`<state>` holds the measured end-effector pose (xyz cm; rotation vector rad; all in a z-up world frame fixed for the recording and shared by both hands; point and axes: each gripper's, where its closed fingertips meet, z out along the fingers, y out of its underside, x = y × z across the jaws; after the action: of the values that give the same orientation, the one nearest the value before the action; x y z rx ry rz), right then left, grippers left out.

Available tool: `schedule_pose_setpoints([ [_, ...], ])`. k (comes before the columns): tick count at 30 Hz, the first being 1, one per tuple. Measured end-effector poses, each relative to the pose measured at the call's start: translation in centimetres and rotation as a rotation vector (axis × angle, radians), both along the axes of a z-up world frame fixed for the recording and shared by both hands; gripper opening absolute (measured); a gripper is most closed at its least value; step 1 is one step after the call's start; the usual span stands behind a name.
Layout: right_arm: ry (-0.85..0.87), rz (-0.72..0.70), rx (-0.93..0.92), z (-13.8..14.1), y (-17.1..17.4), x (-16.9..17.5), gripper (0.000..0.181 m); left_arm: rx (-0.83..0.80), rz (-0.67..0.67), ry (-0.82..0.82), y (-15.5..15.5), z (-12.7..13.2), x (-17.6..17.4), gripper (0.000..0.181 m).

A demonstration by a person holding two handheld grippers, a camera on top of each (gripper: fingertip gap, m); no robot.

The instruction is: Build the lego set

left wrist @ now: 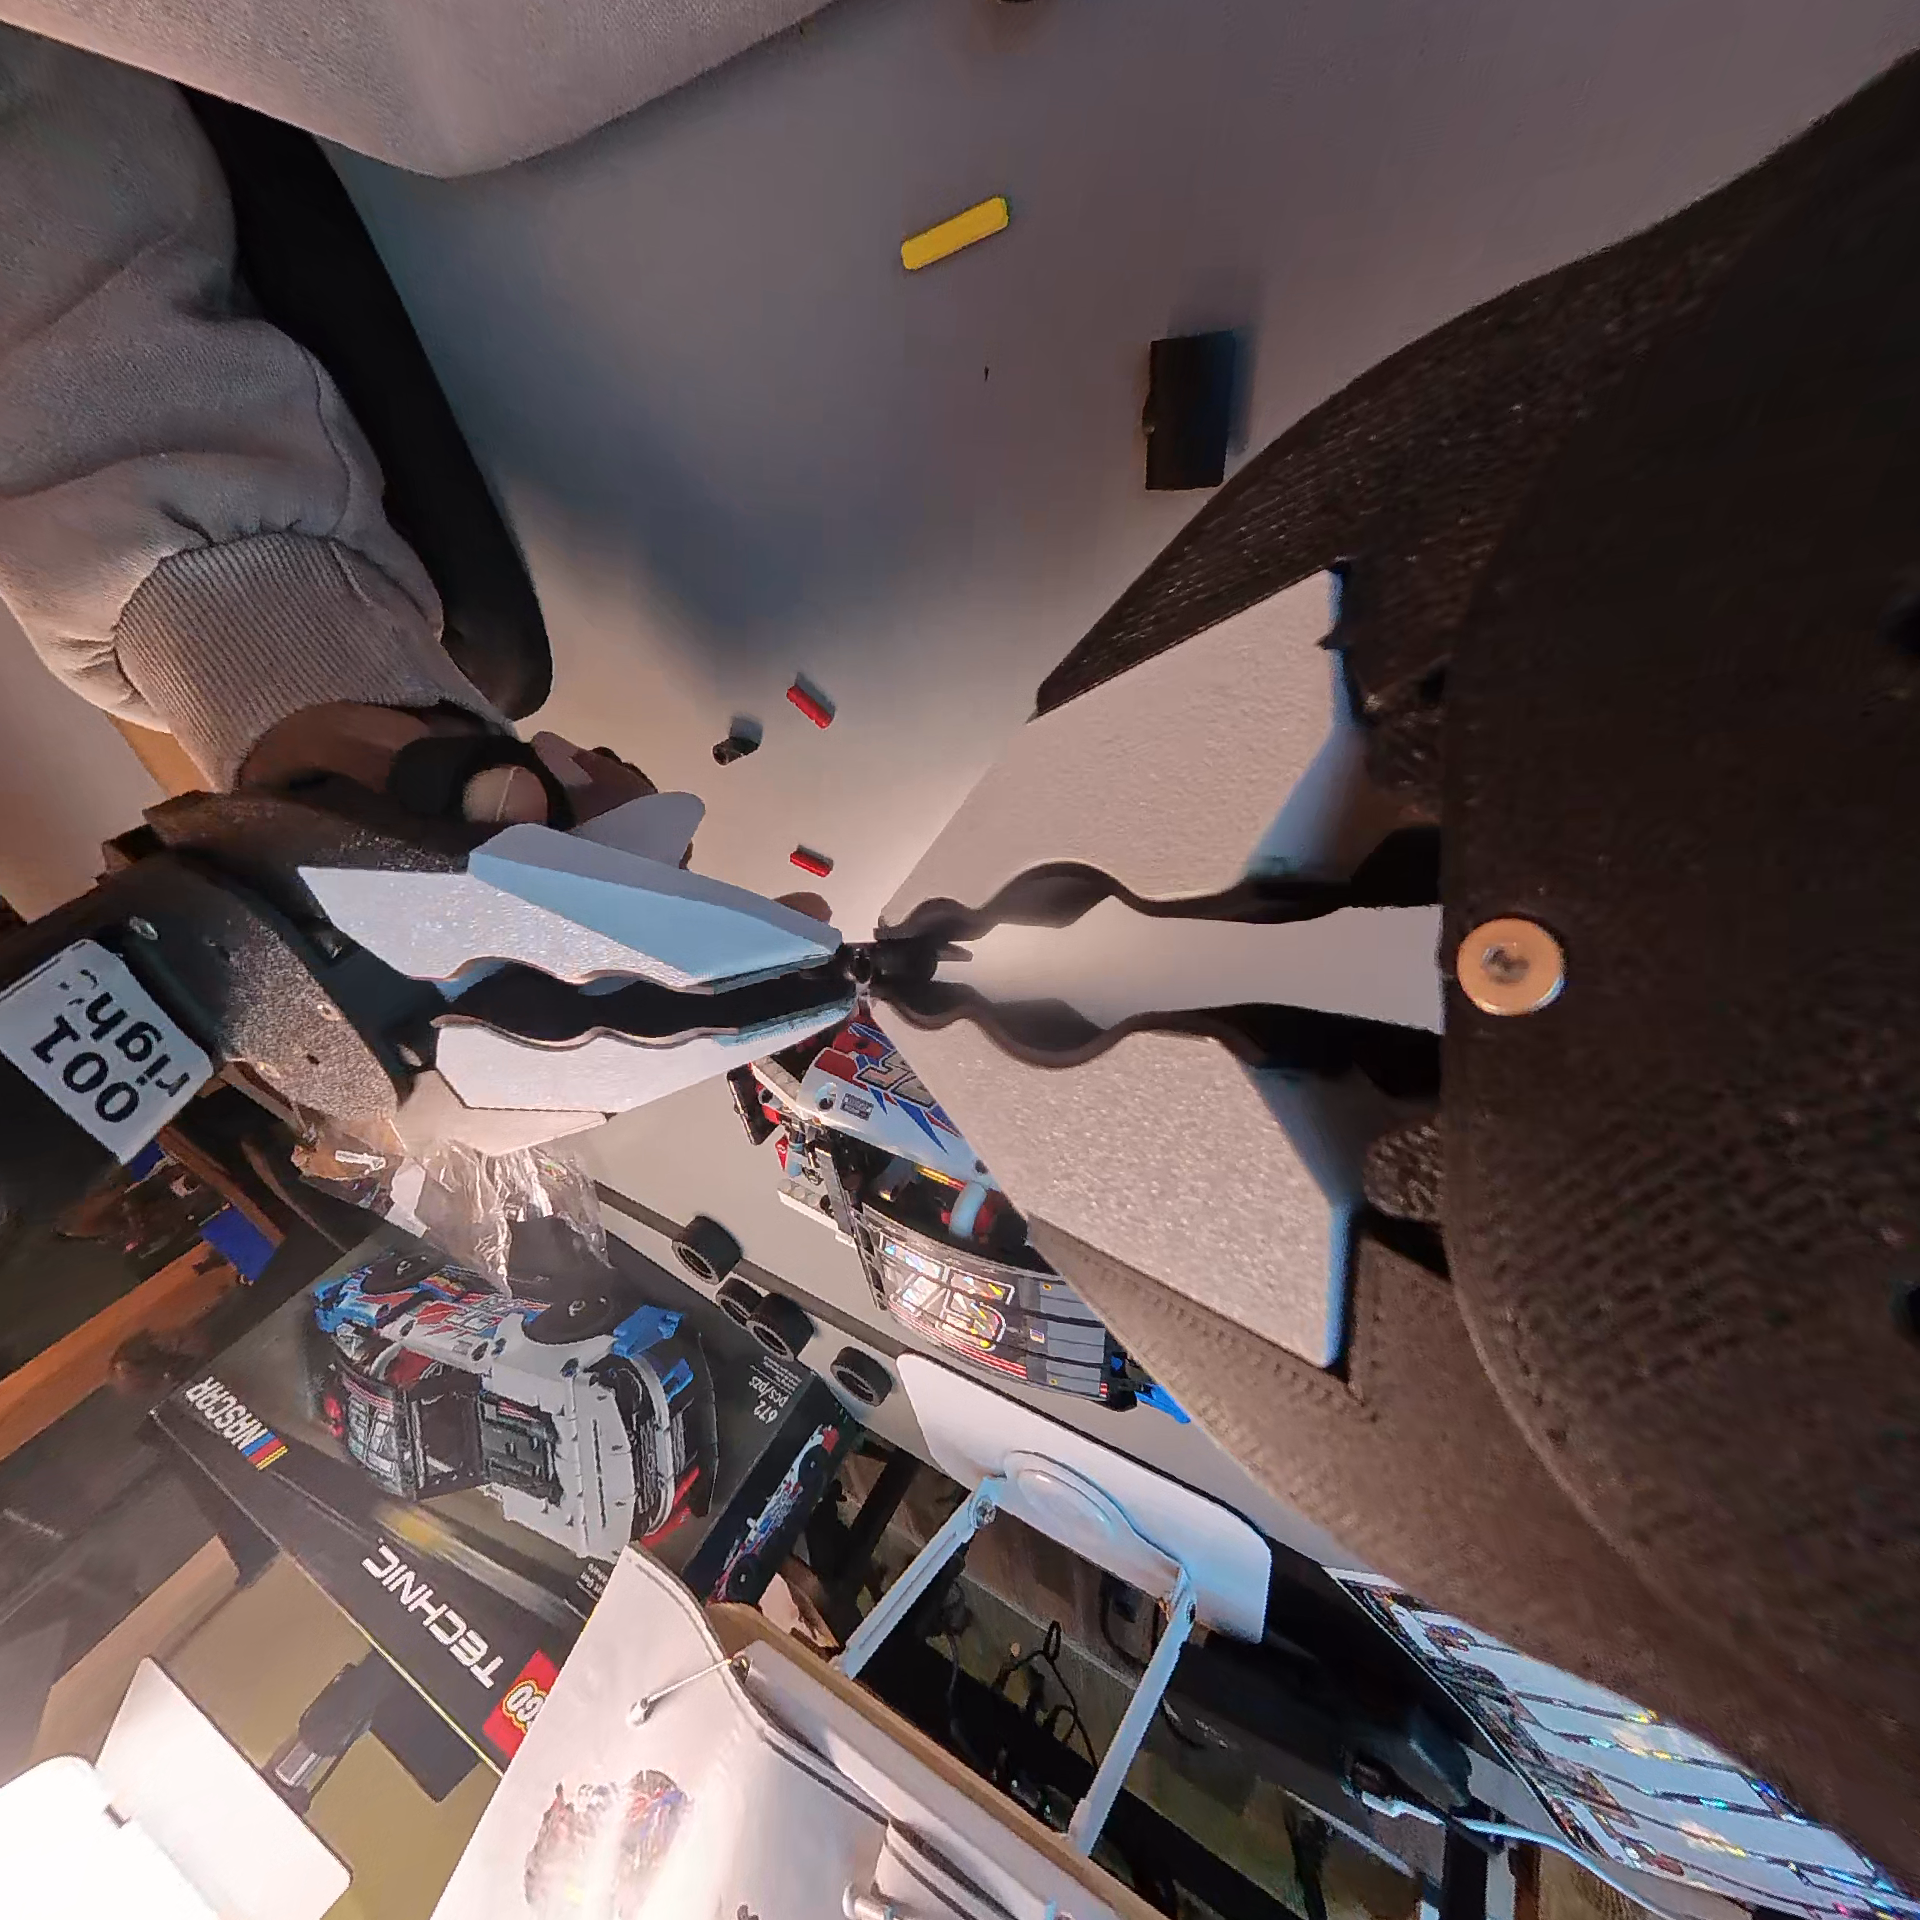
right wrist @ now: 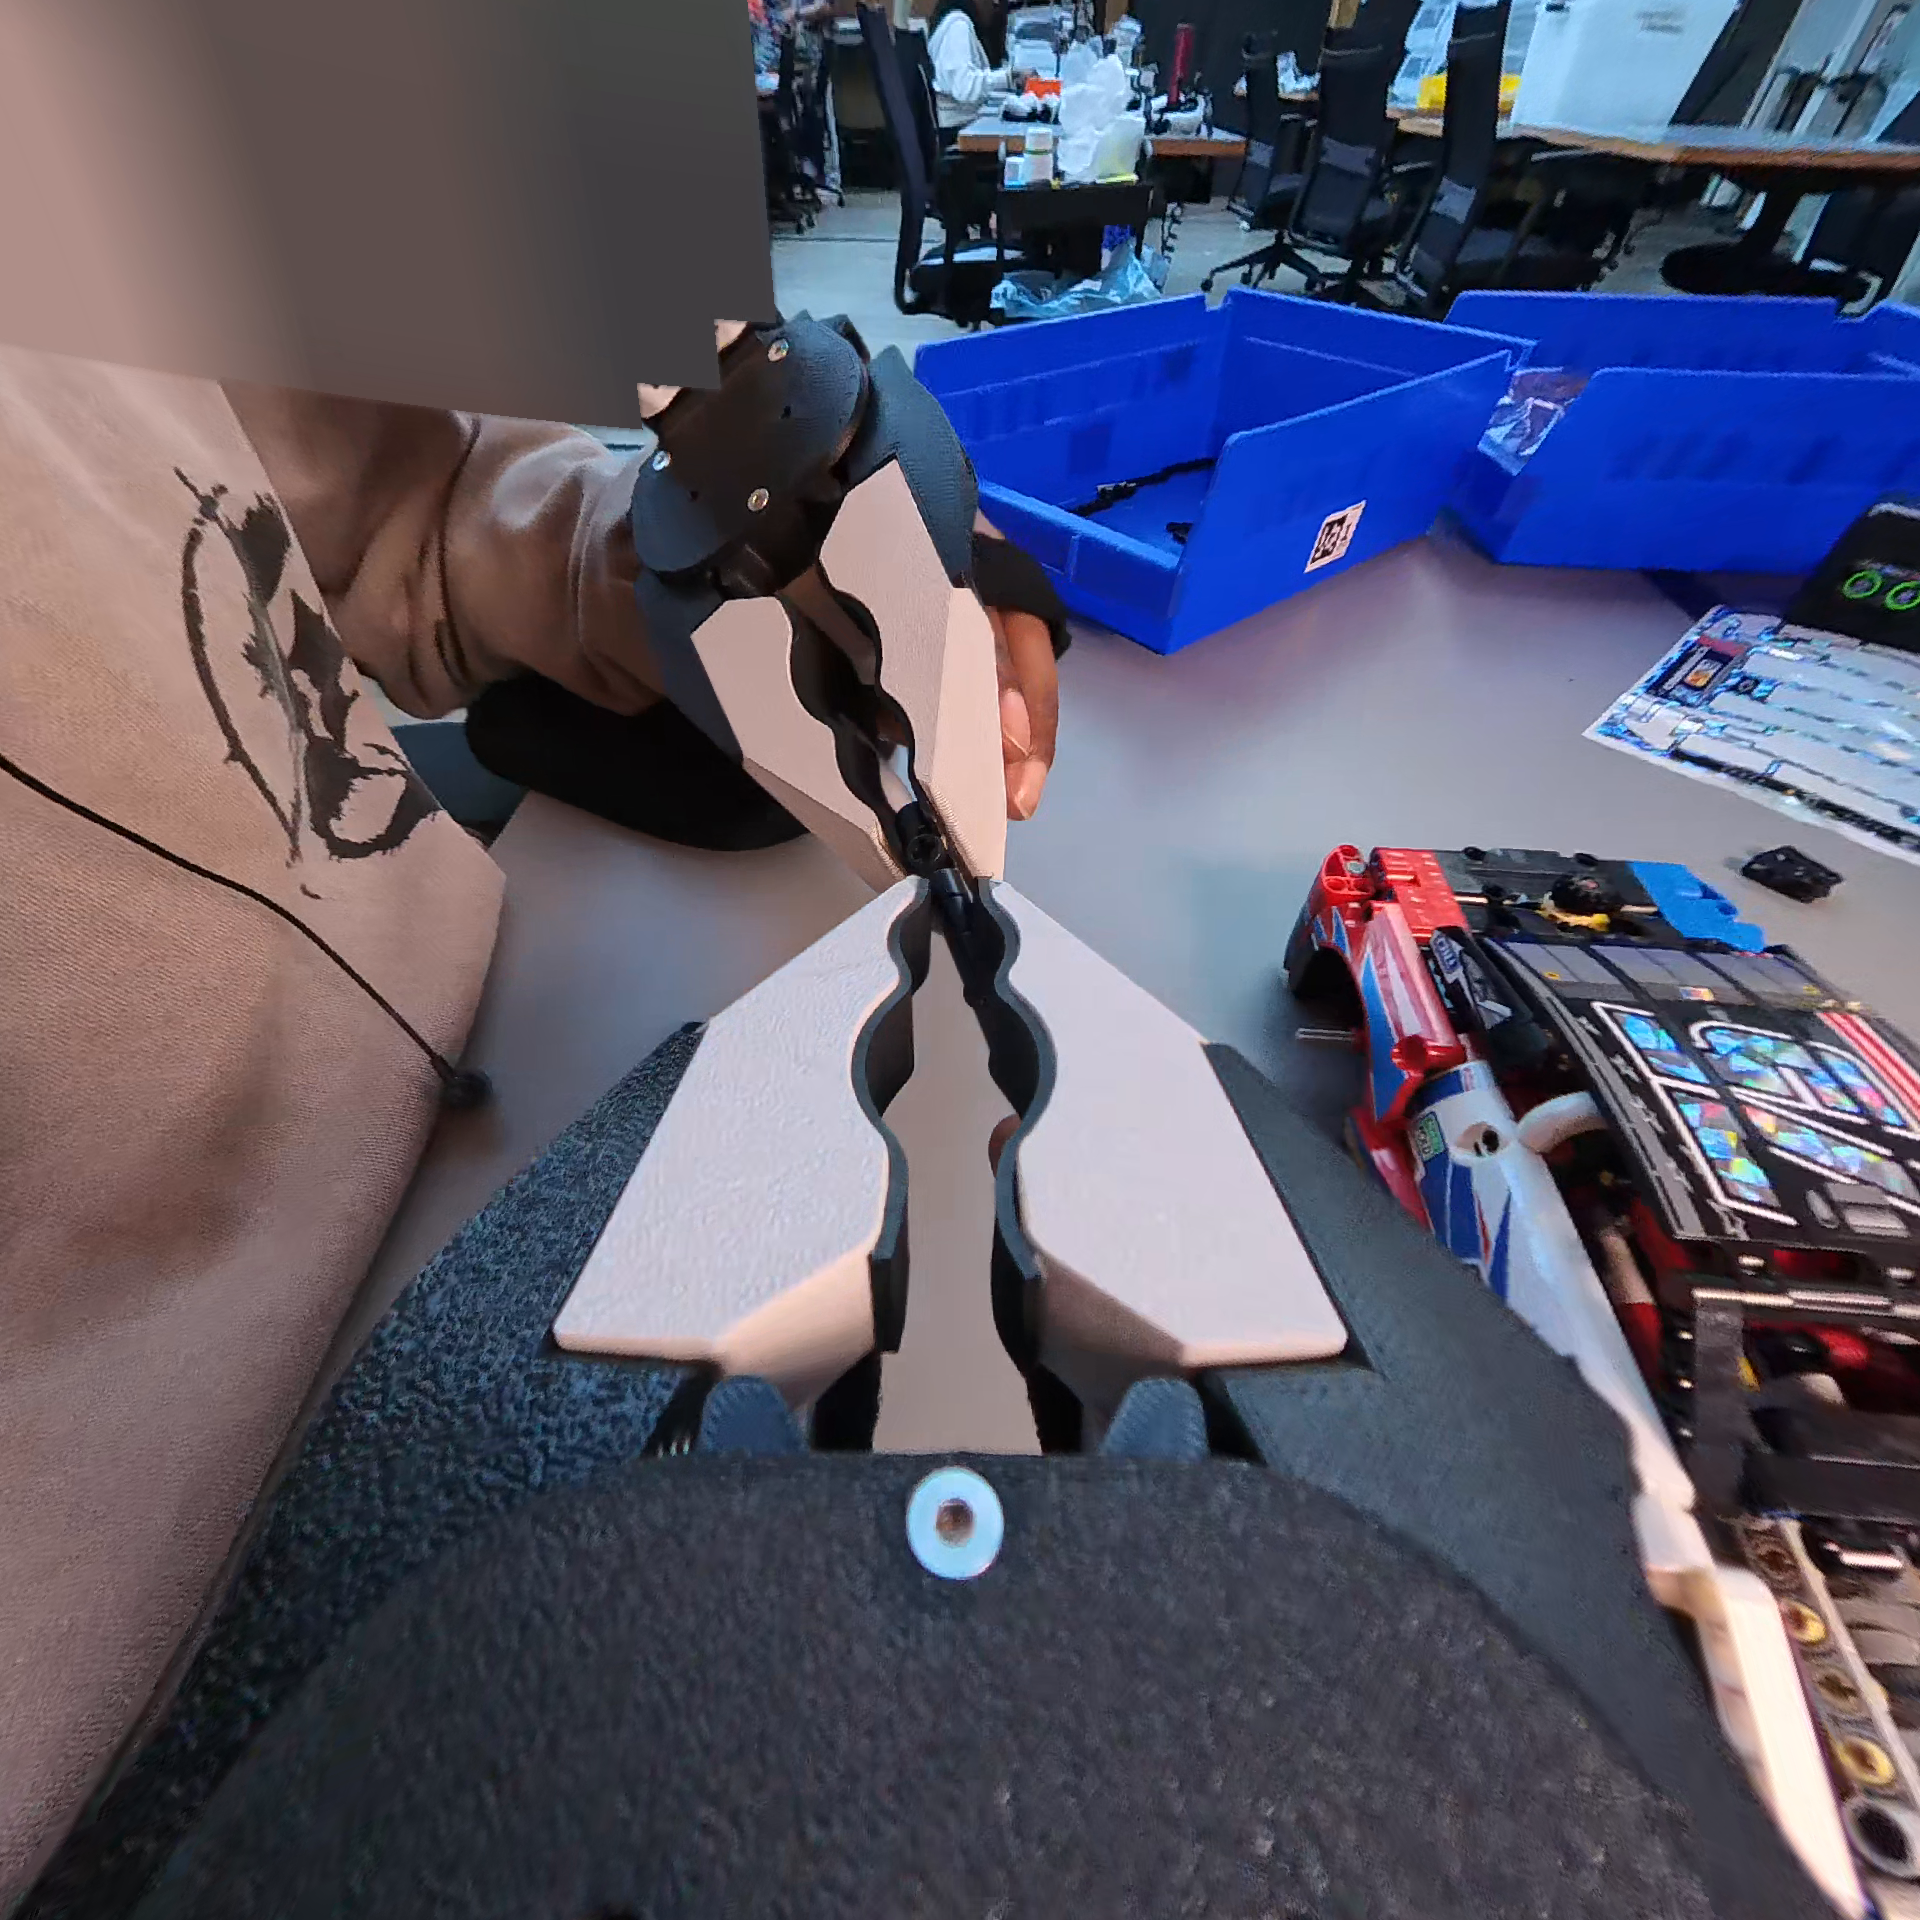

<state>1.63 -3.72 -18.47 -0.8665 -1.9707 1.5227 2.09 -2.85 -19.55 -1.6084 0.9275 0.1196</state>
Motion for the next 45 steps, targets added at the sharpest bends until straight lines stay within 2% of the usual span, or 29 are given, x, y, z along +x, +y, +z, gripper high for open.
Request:
schedule_pose_setpoints([
  [3,-0.134,0.008,-0.1,-0.6,0.0,0.0,0.005,0.001,0.0,0.054,-0.1,-0.6,-0.1,0.005],
  [8,-0.454,0.029,-0.46,-1.5,0.1,-0.1,0.0,0.018,-0.006,0.161,-0.1,-1.5,0.1,0.005],
  [10,-0.451,-0.011,-0.46,-1.9,0.8,-0.4,0.0,0.001,0.002,0.125,0.0,-1.6,-0.2,0.005],
  [13,-0.382,-0.069,-0.482,-0.7,2.1,-0.9,0.0,-0.037,0.014,-0.003,0.1,-1.1,-0.7,0.005],
  [16,-0.288,-0.131,-0.433,0.1,3.8,-1.3,0.017,-0.081,0.015,-0.161,0.2,-0.5,-1.1,0.005],
  [22,-0.113,-0.053,-0.202,0.3,2.3,0.0,0.027,-0.22,-0.025,-0.547,0.2,0.7,-1.2,0.005],
  [24,-0.087,-0.039,-0.155,0.1,1.5,0.1,0.026,-0.26,-0.056,-0.658,0.1,1.1,-1.0,0.005],
  [27,-0.069,-0.063,-0.112,-0.1,1.6,-0.1,0.012,-0.304,-0.092,-0.763,-0.1,1.5,-0.7,0.005],
  [31,-0.093,-0.03,-0.166,0.3,1.5,0.3,0.006,-0.408,-0.146,-0.931,-0.2,1.6,-0.3,0.004],
  [33,-0.176,-0.023,-0.252,0.3,1.6,0.4,0.005,-0.465,-0.149,-1.024,0.0,1.5,-0.4,0.005],
  [35,-0.307,-0.017,-0.405,0.1,1.7,0.3,0.004,-0.441,-0.122,-0.988,0.2,1.3,-0.7,0.009],
  [38,-0.47,-0.032,-0.635,-0.2,2.3,0.1,0.004,-0.342,-0.044,-0.746,0.4,0.4,-0.9,0.025],
  [42,-0.567,-0.016,-0.642,-1.7,1.5,0.4,0.004,-0.261,0.014,-0.452,0.6,-1.3,-0.9,0.025],
  [45,-0.59,-0.016,-0.608,-2.4,0.9,0.4,0.004,-0.297,-0.02,-0.443,0.2,-1.8,-0.2,0.014],
])
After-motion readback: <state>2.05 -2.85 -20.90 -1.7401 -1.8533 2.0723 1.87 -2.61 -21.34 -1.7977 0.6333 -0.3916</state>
